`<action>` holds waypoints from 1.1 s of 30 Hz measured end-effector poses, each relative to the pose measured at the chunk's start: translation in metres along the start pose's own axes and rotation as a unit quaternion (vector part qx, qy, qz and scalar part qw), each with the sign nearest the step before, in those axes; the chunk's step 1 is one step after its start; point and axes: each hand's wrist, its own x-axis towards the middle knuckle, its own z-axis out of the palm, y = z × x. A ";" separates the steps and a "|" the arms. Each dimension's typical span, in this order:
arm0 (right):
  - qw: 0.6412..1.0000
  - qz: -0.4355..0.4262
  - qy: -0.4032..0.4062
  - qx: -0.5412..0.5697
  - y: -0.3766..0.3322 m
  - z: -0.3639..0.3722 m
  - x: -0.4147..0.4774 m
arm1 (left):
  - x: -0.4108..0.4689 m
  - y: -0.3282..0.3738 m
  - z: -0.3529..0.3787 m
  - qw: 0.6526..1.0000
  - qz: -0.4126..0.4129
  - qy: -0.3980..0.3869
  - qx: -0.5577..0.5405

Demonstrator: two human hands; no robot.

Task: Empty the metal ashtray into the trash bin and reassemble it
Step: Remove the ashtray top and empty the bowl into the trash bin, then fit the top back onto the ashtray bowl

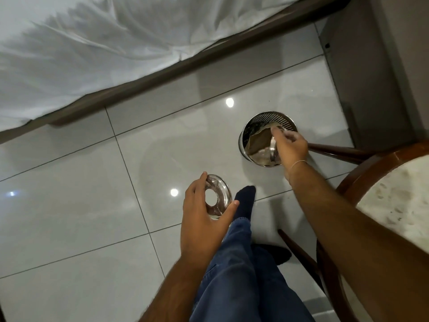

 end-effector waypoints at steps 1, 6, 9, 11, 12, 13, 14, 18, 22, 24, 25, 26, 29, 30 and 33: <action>0.997 0.027 -0.047 0.057 -0.009 -0.006 -0.005 | 0.001 0.003 0.001 1.000 0.005 0.001 -0.005; 0.897 0.132 -0.268 0.325 -0.022 -0.070 -0.049 | 0.006 0.039 0.006 0.997 0.068 -0.010 -0.026; 0.884 0.141 -0.270 0.354 -0.013 -0.103 -0.074 | 0.008 0.074 0.013 0.991 0.123 -0.037 -0.039; 0.884 0.138 -0.257 0.365 -0.004 -0.123 -0.086 | 0.007 0.097 0.023 0.985 0.151 -0.075 -0.040; 0.882 0.141 -0.255 0.370 0.000 -0.130 -0.092 | 0.006 0.108 0.028 0.981 0.164 -0.098 -0.039; 0.878 0.138 -0.254 0.381 0.005 -0.143 -0.096 | 0.004 0.120 0.039 0.974 0.182 -0.127 -0.034; 0.877 0.135 -0.258 0.383 0.011 -0.151 -0.100 | 0.002 0.129 0.047 0.967 0.199 -0.154 -0.027; 0.878 0.132 -0.252 0.386 0.034 -0.187 -0.116 | -0.012 0.155 0.083 0.934 0.246 -0.259 0.022; 0.872 0.130 -0.237 0.408 0.051 -0.218 -0.134 | -0.034 0.168 0.121 0.896 0.275 -0.340 0.083; 0.867 0.121 -0.215 0.432 0.064 -0.244 -0.142 | -0.051 0.175 0.145 0.877 0.287 -0.371 0.101; 0.863 0.123 -0.204 0.445 0.069 -0.254 -0.146 | -0.057 0.176 0.154 0.871 0.289 -0.382 0.106; 0.858 0.129 -0.194 0.459 0.076 -0.265 -0.149 | -0.064 0.179 0.164 0.865 0.293 -0.392 0.112; 0.843 0.140 -0.153 0.496 0.094 -0.294 -0.156 | -0.083 0.186 0.192 0.837 0.315 -0.422 0.149; 0.833 0.139 -0.137 0.518 0.103 -0.306 -0.158 | -0.093 0.189 0.204 0.822 0.328 -0.435 0.166; 0.821 0.125 -0.084 0.551 0.120 -0.330 -0.164 | -0.113 0.198 0.234 0.782 0.355 -0.467 0.209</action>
